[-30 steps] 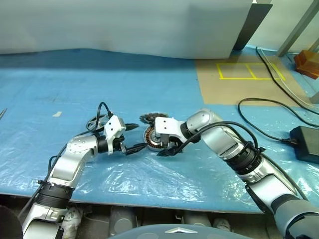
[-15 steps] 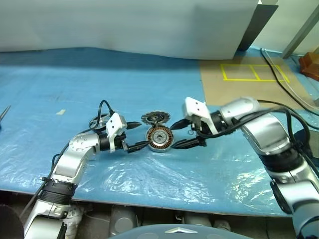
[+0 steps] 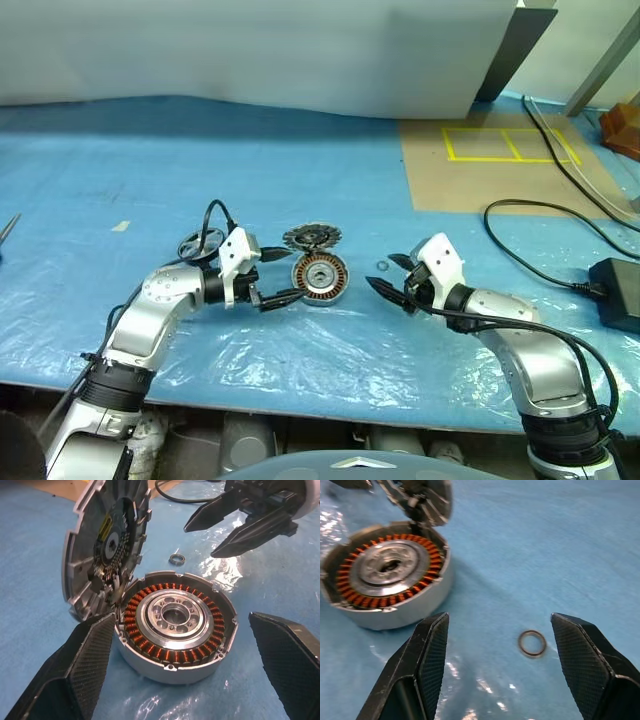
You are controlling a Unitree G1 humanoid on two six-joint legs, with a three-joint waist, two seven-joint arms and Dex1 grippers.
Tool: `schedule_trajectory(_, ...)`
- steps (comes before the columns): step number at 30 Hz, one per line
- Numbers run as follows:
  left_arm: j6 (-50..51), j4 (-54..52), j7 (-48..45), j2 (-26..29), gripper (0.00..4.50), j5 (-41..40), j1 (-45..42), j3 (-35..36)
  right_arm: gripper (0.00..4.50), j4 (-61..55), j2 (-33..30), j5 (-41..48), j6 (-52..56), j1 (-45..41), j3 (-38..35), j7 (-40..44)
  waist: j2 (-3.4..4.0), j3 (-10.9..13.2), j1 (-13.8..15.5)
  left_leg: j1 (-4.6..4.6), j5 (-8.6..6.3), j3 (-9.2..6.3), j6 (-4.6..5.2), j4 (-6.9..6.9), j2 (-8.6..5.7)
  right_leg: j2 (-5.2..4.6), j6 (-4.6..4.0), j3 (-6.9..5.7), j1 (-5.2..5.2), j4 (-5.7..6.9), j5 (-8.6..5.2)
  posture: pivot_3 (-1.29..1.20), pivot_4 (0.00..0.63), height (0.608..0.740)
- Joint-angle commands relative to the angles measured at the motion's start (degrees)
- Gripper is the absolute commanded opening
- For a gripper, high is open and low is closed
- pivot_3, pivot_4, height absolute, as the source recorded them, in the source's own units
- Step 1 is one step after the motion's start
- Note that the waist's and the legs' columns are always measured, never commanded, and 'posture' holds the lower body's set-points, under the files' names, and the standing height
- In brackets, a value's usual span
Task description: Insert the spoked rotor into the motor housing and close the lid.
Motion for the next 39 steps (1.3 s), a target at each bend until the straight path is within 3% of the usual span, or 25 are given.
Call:
schedule_trajectory(1,-0.40,0.99,-0.63,-0.11,4.50,0.27,-2.28,-0.31,3.39,4.74,0.60,-2.06,-4.82,-2.46,0.09,-3.78,0.00,0.00,-0.04,0.00,0.00,0.00,0.00,0.00,-0.01,0.00,0.00,0.00,0.00,0.00,0.00,0.00,0.150,0.740)
schedule_trajectory(19,2.53,-2.77,0.15,0.13,4.50,0.51,-2.55,-0.94,3.39,13.39,-0.75,-3.94,-11.40,-1.00,5.38,-2.98,0.00,0.00,-0.04,-0.01,0.00,-0.02,-0.01,-0.17,-0.04,0.01,0.09,-0.01,0.08,-0.20,-0.04,0.00,0.150,0.740)
schedule_trajectory(28,3.08,-3.60,0.76,0.47,4.50,0.76,-2.14,-0.93,0.56,15.10,-1.20,-3.01,-11.75,-0.86,3.83,-3.10,0.00,0.00,0.04,0.16,0.00,-0.01,-0.01,-0.17,-0.05,-0.01,0.10,0.00,0.24,-0.20,-0.04,0.00,0.150,0.740)
schedule_trajectory(34,3.18,-3.38,0.98,0.13,4.50,0.64,-2.35,-1.24,0.56,11.77,-1.78,-1.83,-10.75,-0.48,4.31,-1.68,0.00,0.00,0.03,0.16,0.00,-0.01,-0.01,-0.18,-0.05,0.00,0.10,-0.01,0.24,-0.22,-0.04,0.00,0.150,0.740)
schedule_trajectory(39,4.44,-4.60,0.07,0.33,4.50,-1.29,-2.19,-0.51,0.56,1.63,-3.13,8.55,-1.04,-5.57,1.54,4.16,0.03,0.01,-0.15,0.13,0.00,-0.01,0.00,-0.21,-0.04,0.00,0.10,-0.01,0.21,-0.25,-0.04,0.00,0.150,0.740)
